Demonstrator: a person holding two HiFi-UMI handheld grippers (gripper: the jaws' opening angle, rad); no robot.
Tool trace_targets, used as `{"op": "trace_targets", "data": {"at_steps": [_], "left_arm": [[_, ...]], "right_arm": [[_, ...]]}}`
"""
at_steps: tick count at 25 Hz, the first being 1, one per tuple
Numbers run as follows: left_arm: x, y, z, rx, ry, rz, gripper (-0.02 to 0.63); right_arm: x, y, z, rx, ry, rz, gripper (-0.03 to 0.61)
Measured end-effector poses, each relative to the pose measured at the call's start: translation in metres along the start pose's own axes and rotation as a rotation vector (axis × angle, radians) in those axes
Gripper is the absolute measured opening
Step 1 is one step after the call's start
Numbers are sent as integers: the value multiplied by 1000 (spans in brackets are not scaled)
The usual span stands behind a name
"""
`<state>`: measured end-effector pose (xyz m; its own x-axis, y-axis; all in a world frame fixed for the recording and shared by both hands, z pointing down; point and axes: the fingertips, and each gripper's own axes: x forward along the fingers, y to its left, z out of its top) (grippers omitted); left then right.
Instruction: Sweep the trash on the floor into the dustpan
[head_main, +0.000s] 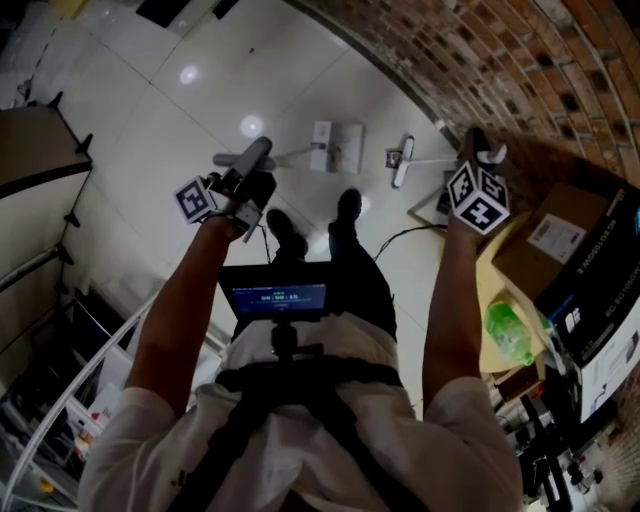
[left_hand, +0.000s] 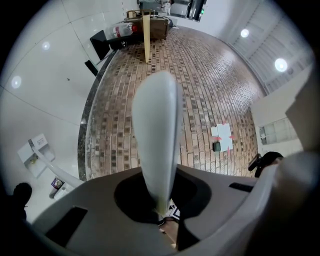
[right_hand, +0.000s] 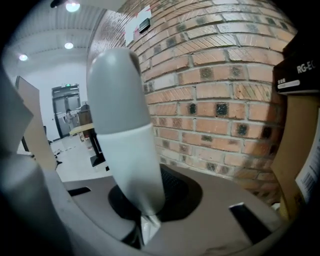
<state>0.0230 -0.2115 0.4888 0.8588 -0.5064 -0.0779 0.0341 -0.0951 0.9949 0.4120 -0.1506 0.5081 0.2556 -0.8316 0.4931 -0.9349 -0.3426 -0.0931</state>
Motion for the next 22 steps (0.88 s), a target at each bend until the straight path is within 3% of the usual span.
{"op": "trace_targets", "data": {"at_steps": [5,9,11,16,22], "left_arm": [[-8,-2,3,-3,-4,-4,16],[-15,-2,2,-42,-5,27,15],[-15,-1,6,-15,-7,19,15],[-27,-2,26,51,-31,23,15],[-33,2,45,102,-34,54,20]], "right_arm": [[-9,62,6,-13,-4,140,20],[-18,101,10,53,-4,243,18],[-22,114,13,62,-10,280,18],[-33,150,30,-57,-33,305,17],[-40,167,35,-146,-26,273,17]]}}
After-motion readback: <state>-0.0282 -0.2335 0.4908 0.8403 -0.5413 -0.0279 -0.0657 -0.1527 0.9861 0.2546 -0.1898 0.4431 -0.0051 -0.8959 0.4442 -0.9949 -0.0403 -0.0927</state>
